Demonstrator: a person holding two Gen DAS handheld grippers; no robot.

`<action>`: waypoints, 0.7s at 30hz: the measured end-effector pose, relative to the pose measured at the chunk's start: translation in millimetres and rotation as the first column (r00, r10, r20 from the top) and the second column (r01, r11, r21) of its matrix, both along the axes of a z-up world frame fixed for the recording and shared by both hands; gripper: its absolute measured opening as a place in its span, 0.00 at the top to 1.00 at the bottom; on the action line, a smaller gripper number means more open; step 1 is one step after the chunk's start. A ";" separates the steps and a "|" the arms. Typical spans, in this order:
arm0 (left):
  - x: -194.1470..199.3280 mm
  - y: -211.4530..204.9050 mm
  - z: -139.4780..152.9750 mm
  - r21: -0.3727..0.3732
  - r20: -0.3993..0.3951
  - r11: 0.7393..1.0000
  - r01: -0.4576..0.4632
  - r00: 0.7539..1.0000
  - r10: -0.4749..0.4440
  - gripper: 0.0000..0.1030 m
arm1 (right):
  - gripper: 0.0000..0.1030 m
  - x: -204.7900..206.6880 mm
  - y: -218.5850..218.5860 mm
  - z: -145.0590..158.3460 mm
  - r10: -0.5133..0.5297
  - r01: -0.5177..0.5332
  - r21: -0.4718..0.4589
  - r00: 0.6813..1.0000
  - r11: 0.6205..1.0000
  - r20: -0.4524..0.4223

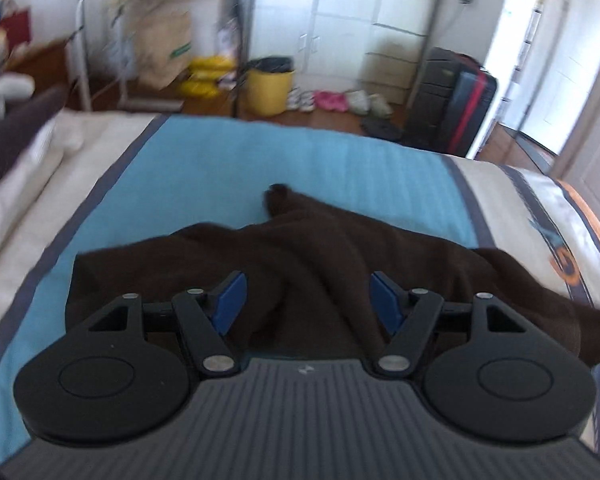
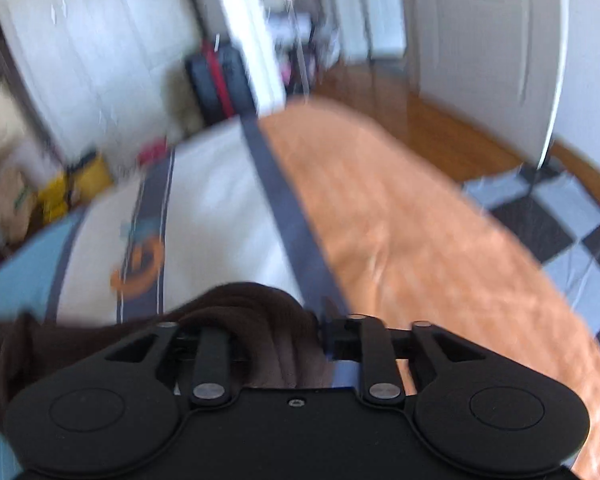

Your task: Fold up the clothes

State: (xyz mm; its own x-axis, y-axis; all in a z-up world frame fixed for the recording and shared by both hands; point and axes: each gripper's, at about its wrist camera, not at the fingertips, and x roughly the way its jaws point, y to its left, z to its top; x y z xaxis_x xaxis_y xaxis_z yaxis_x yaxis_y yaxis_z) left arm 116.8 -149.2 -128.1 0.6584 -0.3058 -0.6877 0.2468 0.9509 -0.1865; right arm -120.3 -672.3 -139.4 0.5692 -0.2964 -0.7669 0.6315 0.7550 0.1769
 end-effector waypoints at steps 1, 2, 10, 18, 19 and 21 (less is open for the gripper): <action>3.2 3.1 -2.8 -0.002 -0.009 1.000 -0.008 1.000 0.008 0.35 | 0.62 -0.9 5.0 0.6 0.016 -0.017 -0.019 0.999 1.000 -0.029; 5.8 5.3 -4.2 0.006 -0.017 1.000 -0.011 1.000 0.011 0.35 | 0.61 -2.9 9.4 3.0 0.027 -0.029 -0.043 0.999 0.999 -0.041; 32.2 16.7 -3.5 0.082 -0.008 0.992 -0.094 0.995 0.095 0.35 | 0.35 -29.9 22.2 33.0 -0.035 0.022 0.156 0.996 0.987 0.078; 42.9 23.4 -9.4 -0.026 -0.079 0.996 -0.081 0.994 0.078 0.35 | 0.35 28.8 111.4 41.1 0.257 -0.331 0.186 0.906 0.925 0.337; 42.9 19.9 -11.7 -0.033 -0.088 0.997 -0.071 0.994 0.068 0.35 | 0.35 41.2 124.4 34.1 0.287 -0.377 0.218 0.890 0.900 0.355; 43.3 12.3 -16.6 -0.043 -0.105 0.998 -0.048 0.994 0.043 0.35 | 0.35 68.1 144.7 17.6 0.312 -0.424 0.278 0.876 0.862 0.368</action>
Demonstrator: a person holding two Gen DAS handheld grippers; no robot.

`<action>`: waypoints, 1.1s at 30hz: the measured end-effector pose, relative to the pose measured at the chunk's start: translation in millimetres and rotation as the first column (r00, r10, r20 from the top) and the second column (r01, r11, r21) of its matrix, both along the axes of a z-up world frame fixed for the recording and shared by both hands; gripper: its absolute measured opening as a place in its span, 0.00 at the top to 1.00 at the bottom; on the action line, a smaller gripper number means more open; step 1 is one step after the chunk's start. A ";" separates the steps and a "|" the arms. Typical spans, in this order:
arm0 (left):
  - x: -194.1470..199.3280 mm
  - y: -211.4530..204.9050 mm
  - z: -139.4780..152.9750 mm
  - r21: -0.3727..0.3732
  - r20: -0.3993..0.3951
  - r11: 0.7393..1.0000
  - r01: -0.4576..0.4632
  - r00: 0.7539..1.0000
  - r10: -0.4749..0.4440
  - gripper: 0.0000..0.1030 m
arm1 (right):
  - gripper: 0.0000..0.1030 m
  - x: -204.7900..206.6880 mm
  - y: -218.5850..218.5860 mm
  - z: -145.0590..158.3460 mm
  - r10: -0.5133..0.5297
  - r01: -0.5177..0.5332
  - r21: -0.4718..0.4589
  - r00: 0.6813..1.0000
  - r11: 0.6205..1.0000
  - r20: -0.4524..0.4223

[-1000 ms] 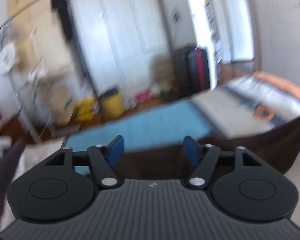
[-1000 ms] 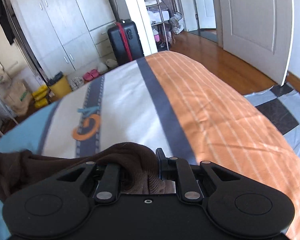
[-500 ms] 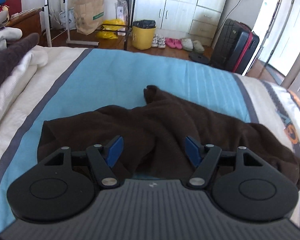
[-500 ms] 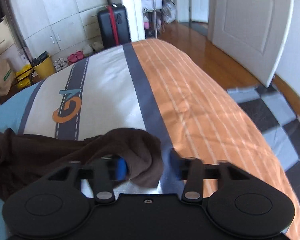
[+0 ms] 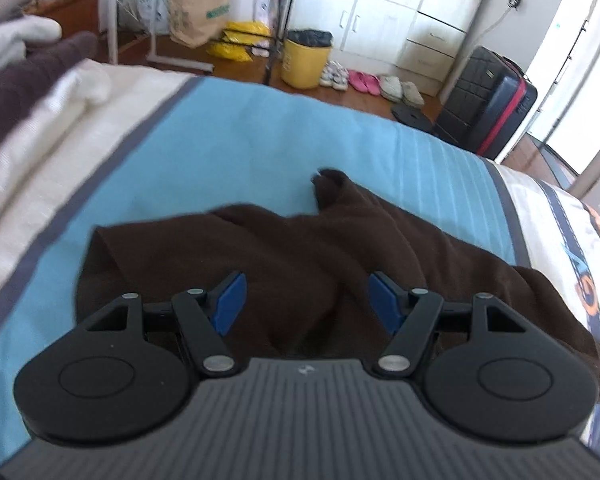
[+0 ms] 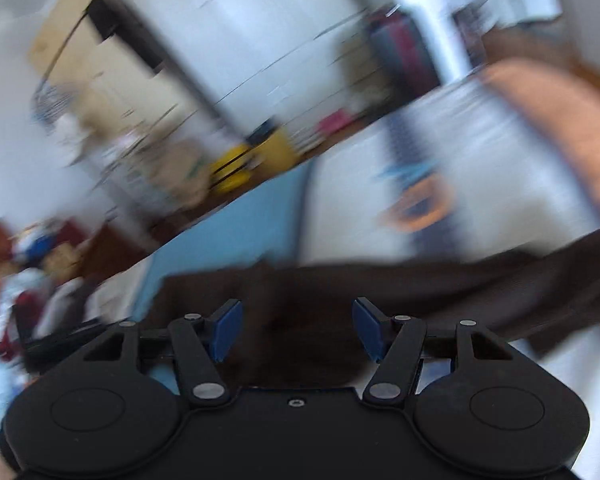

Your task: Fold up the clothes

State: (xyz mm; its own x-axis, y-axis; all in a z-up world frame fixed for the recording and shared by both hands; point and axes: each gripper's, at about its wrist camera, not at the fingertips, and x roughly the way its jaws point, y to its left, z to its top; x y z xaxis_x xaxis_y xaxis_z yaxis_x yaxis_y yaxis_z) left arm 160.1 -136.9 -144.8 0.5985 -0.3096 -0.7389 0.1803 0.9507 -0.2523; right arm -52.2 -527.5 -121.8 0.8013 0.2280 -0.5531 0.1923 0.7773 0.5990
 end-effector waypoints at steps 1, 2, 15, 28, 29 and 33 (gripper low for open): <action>0.1 -5.3 -2.3 0.001 0.001 1.000 0.021 1.000 -0.021 0.35 | 0.35 13.5 8.3 -8.1 0.020 -0.020 0.029 1.000 0.999 -0.009; -0.4 -12.9 -4.3 0.013 0.008 0.999 0.053 0.999 -0.053 0.35 | 0.35 25.6 14.9 -13.9 0.045 -0.045 0.041 0.999 0.998 -0.006; -27.1 -33.7 -7.4 0.051 -0.070 0.978 0.202 0.978 -0.198 0.37 | 0.88 51.1 78.1 -23.7 0.247 -0.206 -0.185 0.939 0.961 0.239; -65.4 -50.6 17.5 -0.078 -0.072 0.941 0.331 0.939 -0.336 0.19 | 0.88 -23.1 152.2 16.1 0.720 -0.692 -0.233 0.691 0.684 0.062; -65.1 -56.8 12.6 -0.008 -0.089 0.944 0.330 0.940 -0.330 0.14 | 0.88 -24.1 153.2 11.8 0.732 -0.705 -0.235 0.680 0.669 0.041; -48.1 -66.1 -20.1 0.177 -0.217 0.937 0.302 0.940 -0.263 0.06 | 0.88 -20.6 147.1 4.2 0.701 -0.682 -0.189 0.710 0.707 0.061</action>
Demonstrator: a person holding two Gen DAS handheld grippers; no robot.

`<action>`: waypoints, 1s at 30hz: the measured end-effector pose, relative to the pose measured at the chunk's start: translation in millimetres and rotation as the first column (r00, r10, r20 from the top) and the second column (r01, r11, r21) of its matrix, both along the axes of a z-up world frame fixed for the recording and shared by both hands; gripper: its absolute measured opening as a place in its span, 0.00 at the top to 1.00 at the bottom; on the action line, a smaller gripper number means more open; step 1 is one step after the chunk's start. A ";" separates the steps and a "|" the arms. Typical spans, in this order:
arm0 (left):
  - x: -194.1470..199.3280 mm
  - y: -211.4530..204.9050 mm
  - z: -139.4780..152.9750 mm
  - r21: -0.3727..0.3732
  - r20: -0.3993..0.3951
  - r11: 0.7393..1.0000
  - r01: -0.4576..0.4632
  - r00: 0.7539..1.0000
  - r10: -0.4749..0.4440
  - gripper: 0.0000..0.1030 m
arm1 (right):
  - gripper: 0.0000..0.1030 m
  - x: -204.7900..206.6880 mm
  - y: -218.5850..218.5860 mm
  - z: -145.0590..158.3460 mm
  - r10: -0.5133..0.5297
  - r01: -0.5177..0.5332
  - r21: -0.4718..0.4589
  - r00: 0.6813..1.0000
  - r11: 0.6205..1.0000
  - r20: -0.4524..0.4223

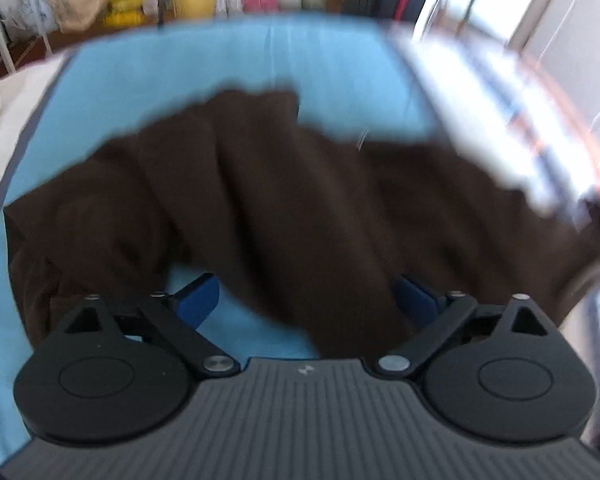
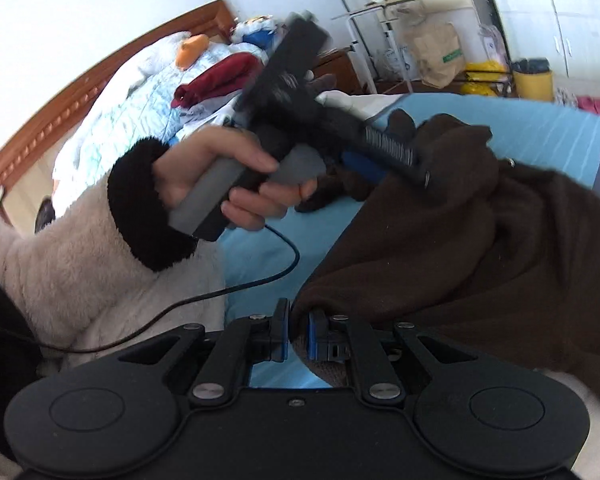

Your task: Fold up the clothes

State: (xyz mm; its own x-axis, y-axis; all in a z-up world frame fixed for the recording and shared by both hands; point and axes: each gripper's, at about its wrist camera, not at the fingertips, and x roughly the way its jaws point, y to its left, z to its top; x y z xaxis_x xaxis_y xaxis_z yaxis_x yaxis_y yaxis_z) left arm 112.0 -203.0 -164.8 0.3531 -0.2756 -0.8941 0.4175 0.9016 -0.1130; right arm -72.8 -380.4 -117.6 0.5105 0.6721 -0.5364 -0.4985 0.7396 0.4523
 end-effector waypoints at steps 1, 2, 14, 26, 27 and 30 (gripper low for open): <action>4.6 4.3 -4.4 -0.008 -0.014 1.000 -0.025 1.000 0.024 0.06 | 0.88 -0.4 0.8 4.4 -0.017 0.017 0.015 1.000 1.000 0.018; 8.9 9.0 -7.8 -0.024 -0.027 0.999 -0.047 0.999 0.047 0.10 | 0.88 -0.9 2.0 9.2 -0.033 0.032 0.031 0.999 0.999 0.038; -54.4 37.1 68.3 -0.136 0.235 0.991 0.005 0.972 0.027 0.81 | 0.91 -11.4 -28.8 29.6 -0.188 0.197 -0.038 0.967 0.980 0.170; -111.1 28.5 39.9 0.070 0.142 0.996 0.061 0.987 -0.070 0.75 | 0.91 -15.0 -5.3 26.1 -0.007 0.026 -0.109 0.986 0.994 0.168; -110.2 33.0 50.5 0.045 0.162 0.997 0.060 0.985 -0.067 0.66 | 0.90 -12.0 -4.9 23.8 -0.025 0.046 -0.137 0.989 0.990 0.149; -102.0 53.7 85.8 0.023 0.278 0.998 0.051 0.959 -0.055 0.38 | 0.84 -4.3 -18.8 19.9 -0.117 0.139 -0.193 0.986 0.971 0.119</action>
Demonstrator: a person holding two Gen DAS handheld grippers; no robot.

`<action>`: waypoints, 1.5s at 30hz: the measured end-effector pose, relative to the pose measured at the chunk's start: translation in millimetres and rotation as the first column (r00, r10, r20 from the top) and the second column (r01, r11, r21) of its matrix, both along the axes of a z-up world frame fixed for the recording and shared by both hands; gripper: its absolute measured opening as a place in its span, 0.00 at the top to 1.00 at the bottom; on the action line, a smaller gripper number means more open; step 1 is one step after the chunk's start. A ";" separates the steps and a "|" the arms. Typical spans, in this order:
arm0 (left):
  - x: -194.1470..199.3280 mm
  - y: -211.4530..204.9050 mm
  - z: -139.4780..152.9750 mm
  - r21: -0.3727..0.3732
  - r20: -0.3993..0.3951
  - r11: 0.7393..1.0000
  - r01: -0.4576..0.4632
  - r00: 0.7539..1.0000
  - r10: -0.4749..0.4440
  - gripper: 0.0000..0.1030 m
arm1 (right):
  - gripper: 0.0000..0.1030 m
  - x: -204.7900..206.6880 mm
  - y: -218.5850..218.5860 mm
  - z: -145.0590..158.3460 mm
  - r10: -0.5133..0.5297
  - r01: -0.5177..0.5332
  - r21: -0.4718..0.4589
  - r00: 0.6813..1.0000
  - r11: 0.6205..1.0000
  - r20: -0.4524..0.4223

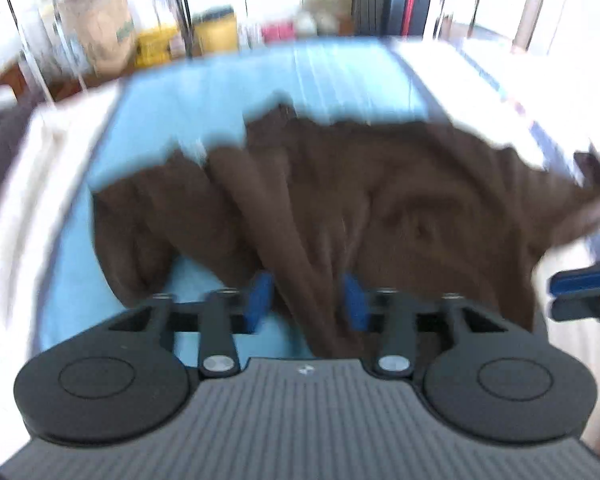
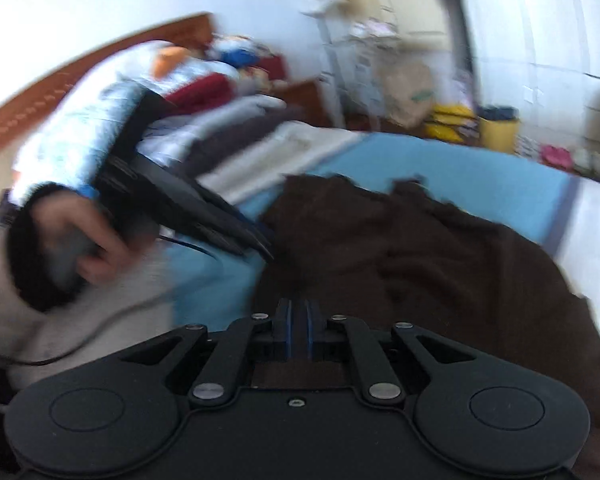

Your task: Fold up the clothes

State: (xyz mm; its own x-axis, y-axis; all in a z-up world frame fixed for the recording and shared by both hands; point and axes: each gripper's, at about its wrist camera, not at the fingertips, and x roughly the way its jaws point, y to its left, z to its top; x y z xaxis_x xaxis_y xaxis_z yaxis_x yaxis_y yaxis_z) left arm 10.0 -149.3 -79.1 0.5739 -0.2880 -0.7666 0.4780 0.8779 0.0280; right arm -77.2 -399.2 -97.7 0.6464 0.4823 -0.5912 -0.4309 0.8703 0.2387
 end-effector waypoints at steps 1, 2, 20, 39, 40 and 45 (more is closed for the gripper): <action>4.1 -1.1 8.6 0.019 0.026 1.000 -0.023 0.999 0.023 0.35 | 0.79 7.5 -6.1 -1.2 -0.035 0.035 -0.027 0.999 0.999 -0.008; 9.4 2.1 16.1 0.047 0.055 0.997 -0.061 0.997 0.058 0.29 | 0.66 16.1 -11.3 -2.4 -0.070 0.069 -0.068 0.997 0.995 -0.011; 180.0 -32.3 -79.1 0.229 -0.032 0.968 -0.102 0.993 0.112 0.23 | 0.34 175.2 -14.7 -39.1 -0.173 0.154 -0.567 0.985 0.809 0.021; 152.8 -32.0 -52.1 -0.003 0.076 0.999 0.037 0.996 -0.037 0.88 | 0.96 148.9 -19.2 14.6 -0.365 0.550 -0.492 0.828 0.675 0.426; 147.1 -33.6 -47.4 -0.025 0.094 0.998 0.054 0.994 -0.051 0.89 | 0.96 138.7 -20.5 24.5 -0.366 0.573 -0.488 0.810 0.658 0.458; 116.1 -40.6 -29.4 -0.082 0.179 0.983 0.165 0.973 -0.148 0.89 | 0.96 82.8 -36.6 57.2 -0.381 0.688 -0.492 0.715 0.534 0.587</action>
